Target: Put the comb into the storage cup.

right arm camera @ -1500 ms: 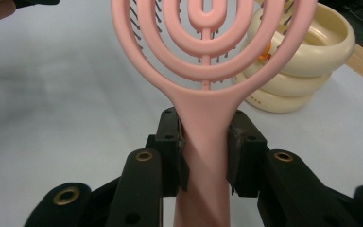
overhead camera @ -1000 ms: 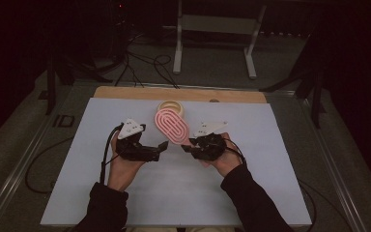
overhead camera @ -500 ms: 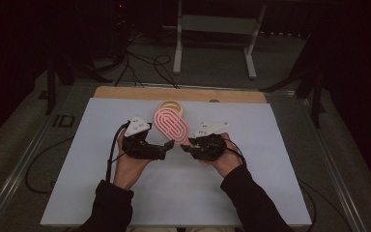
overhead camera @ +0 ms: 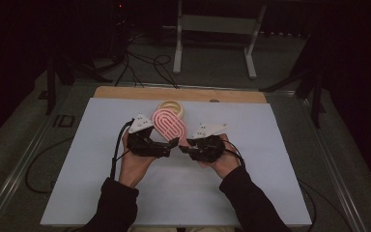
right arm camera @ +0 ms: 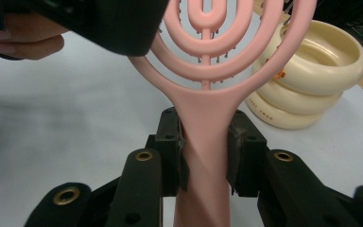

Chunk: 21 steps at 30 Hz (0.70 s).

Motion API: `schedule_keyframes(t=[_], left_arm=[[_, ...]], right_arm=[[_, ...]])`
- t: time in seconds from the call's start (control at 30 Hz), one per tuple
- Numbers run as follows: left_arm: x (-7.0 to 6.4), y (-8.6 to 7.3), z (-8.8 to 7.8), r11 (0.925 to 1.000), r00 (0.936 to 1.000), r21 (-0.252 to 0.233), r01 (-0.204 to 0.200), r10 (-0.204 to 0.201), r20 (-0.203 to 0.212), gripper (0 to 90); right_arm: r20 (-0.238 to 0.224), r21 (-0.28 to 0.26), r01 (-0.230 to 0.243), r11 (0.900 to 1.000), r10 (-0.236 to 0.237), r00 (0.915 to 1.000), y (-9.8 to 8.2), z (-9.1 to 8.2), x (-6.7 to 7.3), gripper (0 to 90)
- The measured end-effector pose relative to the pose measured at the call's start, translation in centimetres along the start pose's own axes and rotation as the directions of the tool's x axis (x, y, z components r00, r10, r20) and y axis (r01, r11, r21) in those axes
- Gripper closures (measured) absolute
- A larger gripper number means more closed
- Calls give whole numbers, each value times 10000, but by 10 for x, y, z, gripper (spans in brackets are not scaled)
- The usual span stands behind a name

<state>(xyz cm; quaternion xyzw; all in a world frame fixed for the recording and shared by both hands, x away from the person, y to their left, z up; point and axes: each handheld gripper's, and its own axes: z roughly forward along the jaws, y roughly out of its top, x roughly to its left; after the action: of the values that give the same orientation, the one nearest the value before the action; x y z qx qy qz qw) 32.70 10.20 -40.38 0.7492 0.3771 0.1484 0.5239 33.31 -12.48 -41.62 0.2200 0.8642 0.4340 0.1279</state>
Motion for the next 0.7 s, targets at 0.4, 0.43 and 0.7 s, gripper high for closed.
schedule_keyframes(t=[0.4,0.43,0.7], left_arm=[[-1,4,5,9963,9948,-68,856,-851,555,137],[-2,4,6,9960,9943,-45,897,-893,588,159],[-6,7,8,9937,9924,-89,1114,-1107,534,359]], right_arm=[[14,-144,-13,9999,13,10000,0,1,3,699],[17,-141,-28,9999,28,10000,0,1,3,699],[104,-214,-2,9998,4,9999,-1,1,4,699]])
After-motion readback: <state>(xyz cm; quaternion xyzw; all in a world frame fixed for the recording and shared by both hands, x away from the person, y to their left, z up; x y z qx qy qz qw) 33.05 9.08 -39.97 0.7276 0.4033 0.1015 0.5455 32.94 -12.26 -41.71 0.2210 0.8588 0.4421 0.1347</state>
